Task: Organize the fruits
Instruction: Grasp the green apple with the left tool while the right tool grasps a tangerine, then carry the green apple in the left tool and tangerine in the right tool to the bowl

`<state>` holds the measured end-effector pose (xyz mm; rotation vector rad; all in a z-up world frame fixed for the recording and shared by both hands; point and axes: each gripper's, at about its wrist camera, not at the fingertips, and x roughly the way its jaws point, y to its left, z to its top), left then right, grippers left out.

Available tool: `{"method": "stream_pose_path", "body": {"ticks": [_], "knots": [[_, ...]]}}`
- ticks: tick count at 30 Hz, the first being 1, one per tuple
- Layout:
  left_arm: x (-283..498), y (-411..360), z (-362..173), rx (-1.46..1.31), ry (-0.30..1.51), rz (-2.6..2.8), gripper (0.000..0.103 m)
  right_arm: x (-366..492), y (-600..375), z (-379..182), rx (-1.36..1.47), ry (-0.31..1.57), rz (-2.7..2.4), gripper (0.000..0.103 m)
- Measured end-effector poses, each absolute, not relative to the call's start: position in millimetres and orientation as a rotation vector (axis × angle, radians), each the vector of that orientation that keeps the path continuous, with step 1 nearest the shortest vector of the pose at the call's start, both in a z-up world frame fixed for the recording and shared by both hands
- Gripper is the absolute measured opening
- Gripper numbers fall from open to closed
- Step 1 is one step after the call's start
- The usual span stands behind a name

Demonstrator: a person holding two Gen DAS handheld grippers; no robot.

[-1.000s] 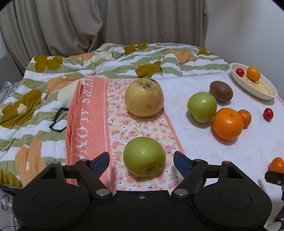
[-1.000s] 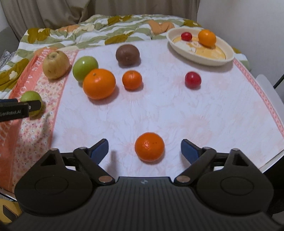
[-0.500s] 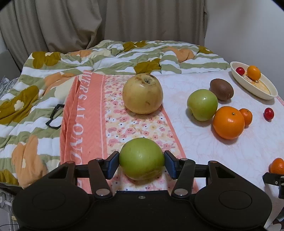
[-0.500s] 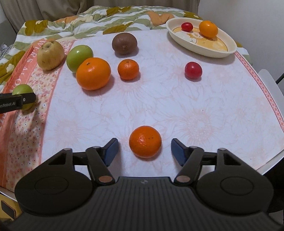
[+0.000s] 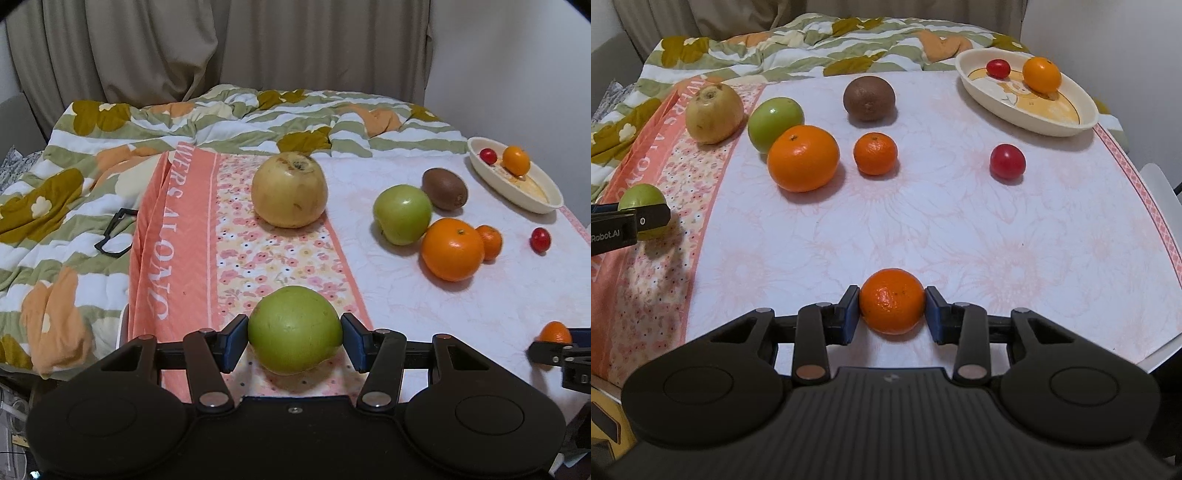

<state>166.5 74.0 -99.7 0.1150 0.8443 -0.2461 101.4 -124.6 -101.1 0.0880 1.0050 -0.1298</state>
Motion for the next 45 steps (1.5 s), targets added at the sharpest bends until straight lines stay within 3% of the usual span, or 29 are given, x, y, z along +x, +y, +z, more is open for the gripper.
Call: {"method": "stream_pose_path", "body": {"ticks": [21,45], "knots": [[119,21,-22,0.125,0.705,-0.380,0.058,64,-165,-25,0.094,0.867,-0.172,0.052],[149,-183,20,-0.025,0.631,-0.261,0.058,138,-371,20,-0.041,0.791,0.061,0.052]]}}
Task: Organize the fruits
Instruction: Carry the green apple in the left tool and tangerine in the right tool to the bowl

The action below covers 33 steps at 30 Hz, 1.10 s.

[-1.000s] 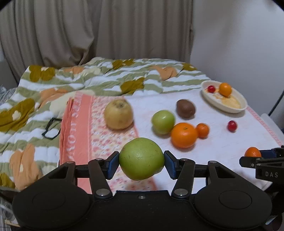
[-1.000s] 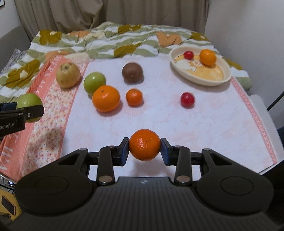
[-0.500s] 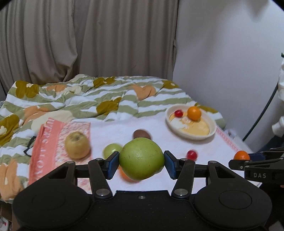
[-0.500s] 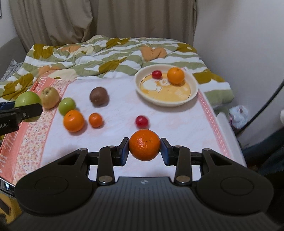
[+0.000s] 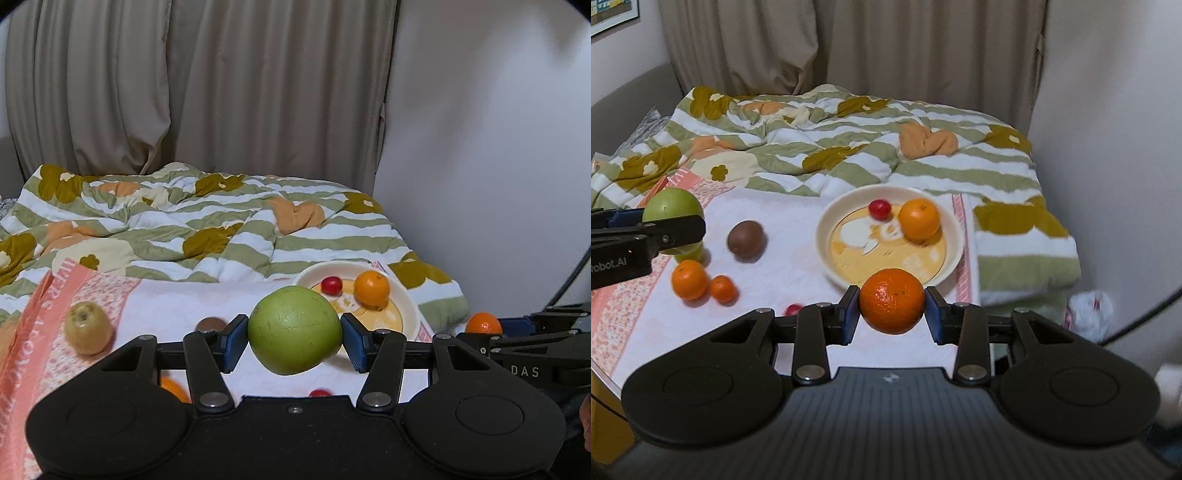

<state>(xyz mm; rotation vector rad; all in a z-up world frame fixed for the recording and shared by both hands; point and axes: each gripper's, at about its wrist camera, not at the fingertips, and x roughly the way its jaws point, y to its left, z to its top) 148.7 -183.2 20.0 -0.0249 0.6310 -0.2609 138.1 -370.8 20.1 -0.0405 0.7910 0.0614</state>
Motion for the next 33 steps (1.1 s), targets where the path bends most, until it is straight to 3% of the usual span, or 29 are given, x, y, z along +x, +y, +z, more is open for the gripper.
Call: {"method": "stream_pose_path", "body": {"ticks": [11,33], "knots": [[217,-238,5,0.023,0.677,-0.249,0.058,211,-432,12,-0.016,0.806,0.080,0.052],[329,-300,-96,0.344,0.784,-0.354,0.059,286,-457,-41,0.047,0.917,0.025,0.053]]}}
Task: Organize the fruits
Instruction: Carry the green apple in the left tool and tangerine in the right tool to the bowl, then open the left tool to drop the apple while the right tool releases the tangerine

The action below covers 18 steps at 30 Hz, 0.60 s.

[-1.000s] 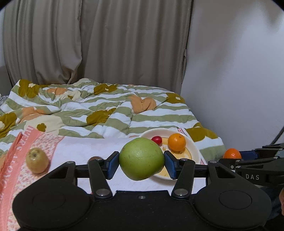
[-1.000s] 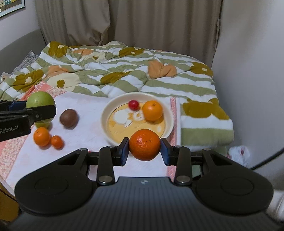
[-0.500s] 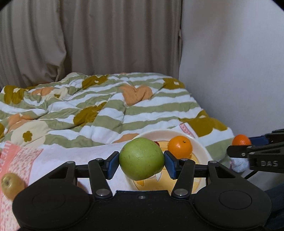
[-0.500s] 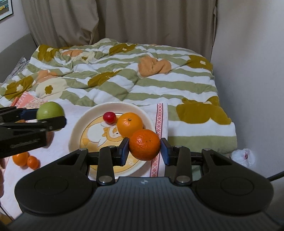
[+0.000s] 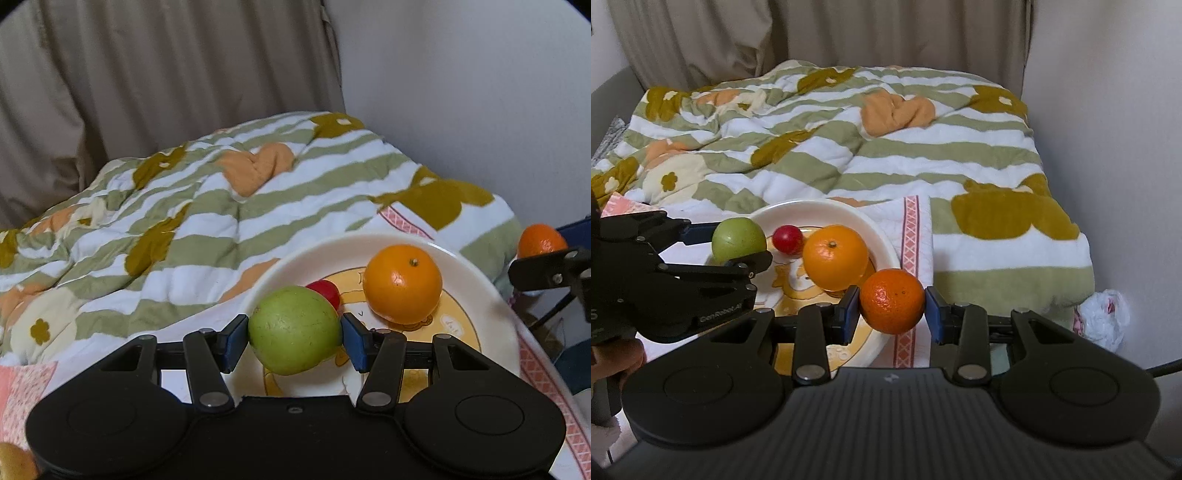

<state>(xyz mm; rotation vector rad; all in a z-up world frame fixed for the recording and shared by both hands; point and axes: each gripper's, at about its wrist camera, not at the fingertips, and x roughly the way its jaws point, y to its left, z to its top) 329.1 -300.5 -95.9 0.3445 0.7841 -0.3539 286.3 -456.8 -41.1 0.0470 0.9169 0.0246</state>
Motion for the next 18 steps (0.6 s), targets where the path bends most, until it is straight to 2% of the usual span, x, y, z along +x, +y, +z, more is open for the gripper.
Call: {"method": "stream_pose_path", "body": {"ticks": [6,8,9,10,18], "knots": [[336,-306,-104,0.368,0.793,-0.353,0.059,291,-463,-47,0.057,0.933,0.008,0.053],[336,-306,-102,0.368,0.764,-0.347,0.074,292,-464,-46,0.062,0.933,0.004,0.053],[336,-306,-99,0.363,0.749,-0.348,0.091,292,-464,-46,0.063,0.931,0.002,0.053],[334,-305,-97,0.355,0.733,-0.349,0.099,292,-465,-45,0.064,0.929,0.001,0.053],[315,-283,-70,0.293,0.729,-0.321,0.099,291,-463,-36,0.041,0.903,0.025,0.053]]}}
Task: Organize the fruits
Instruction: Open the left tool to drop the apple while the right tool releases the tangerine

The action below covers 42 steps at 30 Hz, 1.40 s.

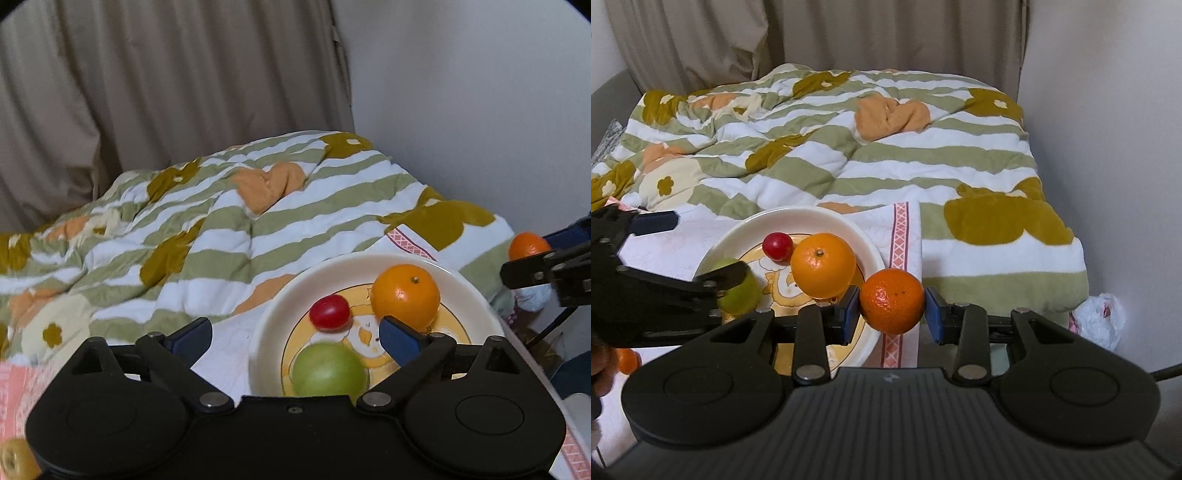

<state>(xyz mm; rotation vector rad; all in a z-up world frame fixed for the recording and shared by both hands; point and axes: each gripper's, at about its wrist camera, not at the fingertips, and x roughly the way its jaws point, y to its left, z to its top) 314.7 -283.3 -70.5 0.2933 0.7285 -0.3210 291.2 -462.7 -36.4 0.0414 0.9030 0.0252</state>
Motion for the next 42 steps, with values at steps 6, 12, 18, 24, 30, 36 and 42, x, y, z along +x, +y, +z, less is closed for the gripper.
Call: {"method": "stream_pose_path", "body": {"ticks": [6,12,18,24,30,36,42], "knots": [[293,-255,-53,0.205,0.751,-0.269,0.101,296,-452,-39,0.014,0.896,0.081,0.053],[272,-235,-43,0.152,0.754,-0.215,0.101,302,-432,-56,-0.042,0.924,0.143,0.053],[259,-217,-42,0.105,0.768,-0.171,0.101,305,-413,-77,-0.087,0.938,0.178,0.053],[247,-207,-43,0.082,0.770,-0.145,0.101,306,-405,-90,-0.118,0.937,0.191,0.053],[235,-202,-40,0.076,0.765,-0.127,0.101,301,-403,-92,-0.142,0.918,0.203,0.056],[218,-198,-31,0.067,0.738,-0.113,0.101,284,-402,-75,-0.157,0.848,0.176,0.103],[190,-193,-16,0.052,0.696,-0.092,0.101,256,-402,-48,-0.156,0.791,0.183,0.103]]}}
